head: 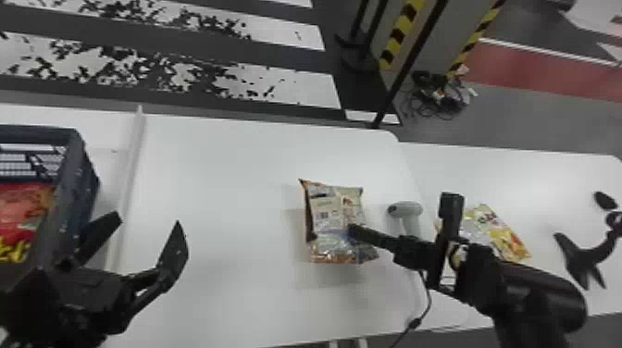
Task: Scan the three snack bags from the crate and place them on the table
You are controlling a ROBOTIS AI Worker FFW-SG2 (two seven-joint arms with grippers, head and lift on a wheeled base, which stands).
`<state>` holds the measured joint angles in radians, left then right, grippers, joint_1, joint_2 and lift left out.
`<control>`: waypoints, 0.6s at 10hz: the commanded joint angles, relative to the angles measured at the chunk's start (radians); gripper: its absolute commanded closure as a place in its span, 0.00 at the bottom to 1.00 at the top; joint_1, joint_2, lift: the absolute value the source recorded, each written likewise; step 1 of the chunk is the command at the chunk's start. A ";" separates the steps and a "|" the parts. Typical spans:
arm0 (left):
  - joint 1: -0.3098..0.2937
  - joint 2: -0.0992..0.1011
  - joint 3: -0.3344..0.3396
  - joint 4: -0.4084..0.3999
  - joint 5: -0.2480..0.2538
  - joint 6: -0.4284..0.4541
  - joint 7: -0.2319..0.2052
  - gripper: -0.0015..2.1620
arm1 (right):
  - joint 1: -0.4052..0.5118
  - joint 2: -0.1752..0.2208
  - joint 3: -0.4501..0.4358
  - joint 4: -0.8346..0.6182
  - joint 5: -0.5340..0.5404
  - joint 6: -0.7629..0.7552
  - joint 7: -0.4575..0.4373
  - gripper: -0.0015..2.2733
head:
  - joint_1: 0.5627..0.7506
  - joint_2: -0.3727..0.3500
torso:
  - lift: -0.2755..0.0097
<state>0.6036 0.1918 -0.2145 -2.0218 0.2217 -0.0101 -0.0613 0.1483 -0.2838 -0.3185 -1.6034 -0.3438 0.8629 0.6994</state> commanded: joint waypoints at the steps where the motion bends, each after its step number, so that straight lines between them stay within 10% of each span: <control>1: 0.001 0.000 0.000 0.000 -0.001 0.000 0.000 0.01 | 0.028 0.014 -0.051 -0.072 -0.050 0.023 -0.014 0.89 | 0.70 0.13 | 0.75; 6: -0.005 -0.002 0.000 0.025 -0.002 -0.003 0.000 0.01 | 0.005 0.069 -0.272 -0.145 -0.219 -0.041 -0.156 0.89 | 0.70 0.06 | 0.75</control>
<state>0.5985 0.1905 -0.2139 -1.9968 0.2190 -0.0115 -0.0614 0.1619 -0.2156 -0.5655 -1.7514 -0.5379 0.8385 0.5482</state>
